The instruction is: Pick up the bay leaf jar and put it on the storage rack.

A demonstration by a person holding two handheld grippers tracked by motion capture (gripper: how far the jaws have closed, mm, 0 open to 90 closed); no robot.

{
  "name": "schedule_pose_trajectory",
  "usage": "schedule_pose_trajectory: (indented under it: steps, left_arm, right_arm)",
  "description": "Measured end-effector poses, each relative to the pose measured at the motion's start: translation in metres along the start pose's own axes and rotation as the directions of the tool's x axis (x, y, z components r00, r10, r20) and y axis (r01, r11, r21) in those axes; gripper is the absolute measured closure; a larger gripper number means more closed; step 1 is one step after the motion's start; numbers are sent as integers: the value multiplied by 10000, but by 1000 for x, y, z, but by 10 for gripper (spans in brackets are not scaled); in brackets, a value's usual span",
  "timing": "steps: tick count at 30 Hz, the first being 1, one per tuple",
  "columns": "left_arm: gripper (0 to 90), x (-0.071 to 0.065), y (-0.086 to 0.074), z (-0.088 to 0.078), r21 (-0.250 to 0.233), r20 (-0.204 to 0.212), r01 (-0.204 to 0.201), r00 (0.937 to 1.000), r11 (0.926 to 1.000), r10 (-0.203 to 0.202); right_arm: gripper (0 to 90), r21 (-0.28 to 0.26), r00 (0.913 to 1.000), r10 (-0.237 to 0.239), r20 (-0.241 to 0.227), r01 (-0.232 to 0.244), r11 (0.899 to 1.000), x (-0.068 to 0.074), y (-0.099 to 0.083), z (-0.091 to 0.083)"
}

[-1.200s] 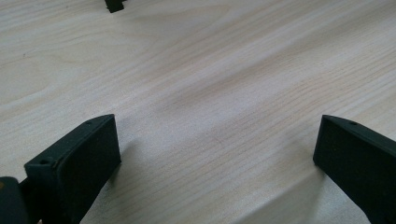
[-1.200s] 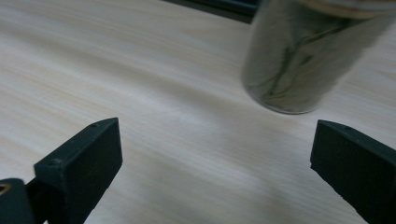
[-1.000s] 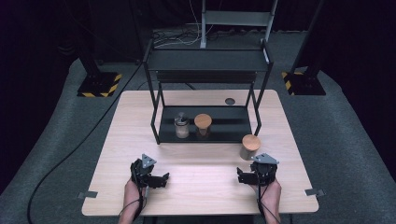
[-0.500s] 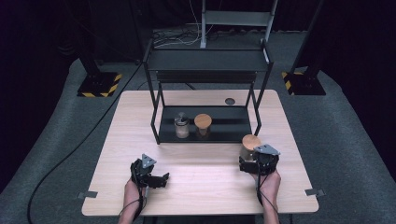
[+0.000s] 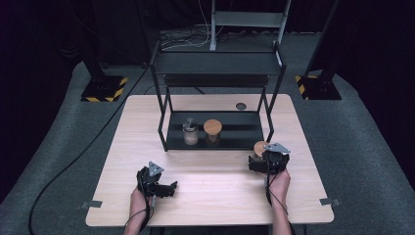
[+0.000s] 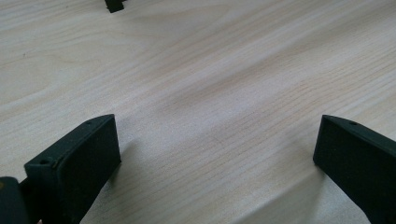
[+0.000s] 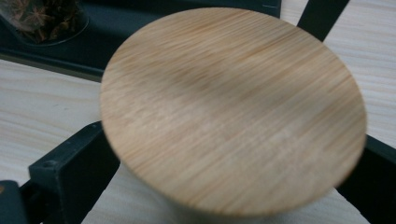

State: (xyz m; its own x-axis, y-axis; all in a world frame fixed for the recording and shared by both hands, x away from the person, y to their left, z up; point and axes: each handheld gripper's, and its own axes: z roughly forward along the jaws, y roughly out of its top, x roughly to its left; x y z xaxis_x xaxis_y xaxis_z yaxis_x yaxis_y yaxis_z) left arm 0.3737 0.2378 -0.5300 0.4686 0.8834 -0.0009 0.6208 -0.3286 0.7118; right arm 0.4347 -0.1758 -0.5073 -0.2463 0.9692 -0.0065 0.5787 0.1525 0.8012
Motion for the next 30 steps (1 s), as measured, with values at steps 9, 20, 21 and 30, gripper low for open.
schedule_pose_trajectory:
  steps: [9,20,21,30]
  left_arm:
    - [1,0,0,0,2,0,0,10000,10000,0]
    - [1,0,0,0,2,0,-1,10000,10000,1]
    - [1,0,0,0,7,-1,3,10000,10000,-3]
    - [1,0,0,0,3,-2,-2,10000,10000,2]
  right_arm:
    - [0,-74,9997,-200,-116,200,9998,2,2,7]
    - [245,-155,10000,32,-58,-33,9999,0,-2,7]
    - [246,-151,9999,89,-130,-91,9998,-1,-2,7]
    - [251,-279,9995,107,-289,-115,9995,0,-3,5]
